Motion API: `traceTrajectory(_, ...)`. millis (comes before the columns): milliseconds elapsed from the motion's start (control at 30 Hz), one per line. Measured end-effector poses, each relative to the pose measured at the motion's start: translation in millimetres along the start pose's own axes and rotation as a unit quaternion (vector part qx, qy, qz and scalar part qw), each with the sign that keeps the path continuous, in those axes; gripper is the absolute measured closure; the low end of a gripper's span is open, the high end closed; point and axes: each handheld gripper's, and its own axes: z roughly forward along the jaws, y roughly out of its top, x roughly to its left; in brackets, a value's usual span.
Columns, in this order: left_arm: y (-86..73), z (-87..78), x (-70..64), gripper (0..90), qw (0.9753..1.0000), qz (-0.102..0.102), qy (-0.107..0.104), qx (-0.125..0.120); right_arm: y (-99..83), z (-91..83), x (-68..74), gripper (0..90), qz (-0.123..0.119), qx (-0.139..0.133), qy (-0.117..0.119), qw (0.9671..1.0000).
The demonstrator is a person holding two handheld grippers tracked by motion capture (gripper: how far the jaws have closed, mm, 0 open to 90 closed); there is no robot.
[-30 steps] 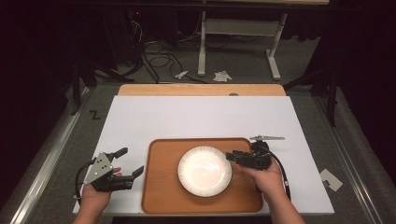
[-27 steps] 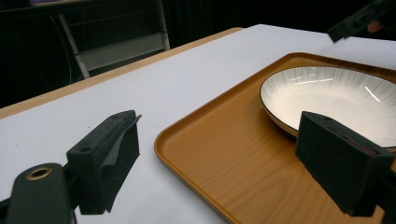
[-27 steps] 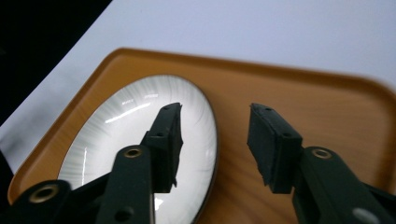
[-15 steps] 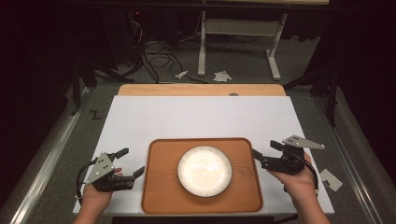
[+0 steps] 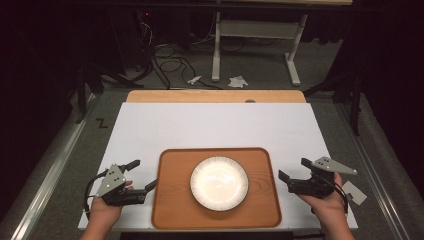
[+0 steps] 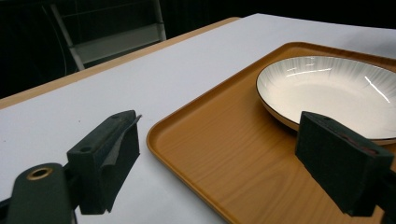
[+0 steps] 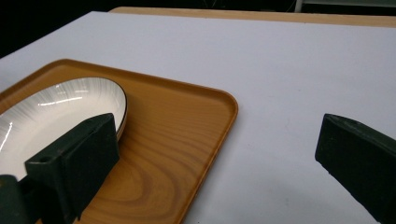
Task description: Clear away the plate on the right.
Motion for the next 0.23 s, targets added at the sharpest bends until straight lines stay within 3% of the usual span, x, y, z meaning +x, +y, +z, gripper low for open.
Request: traceTrajectory(233,0.8,-0.5,-1.7,14.6,1.0000,0.004,-0.003,0.000,-1.0,-1.1,0.6,0.0,-0.003,-0.010,0.005,0.9999)
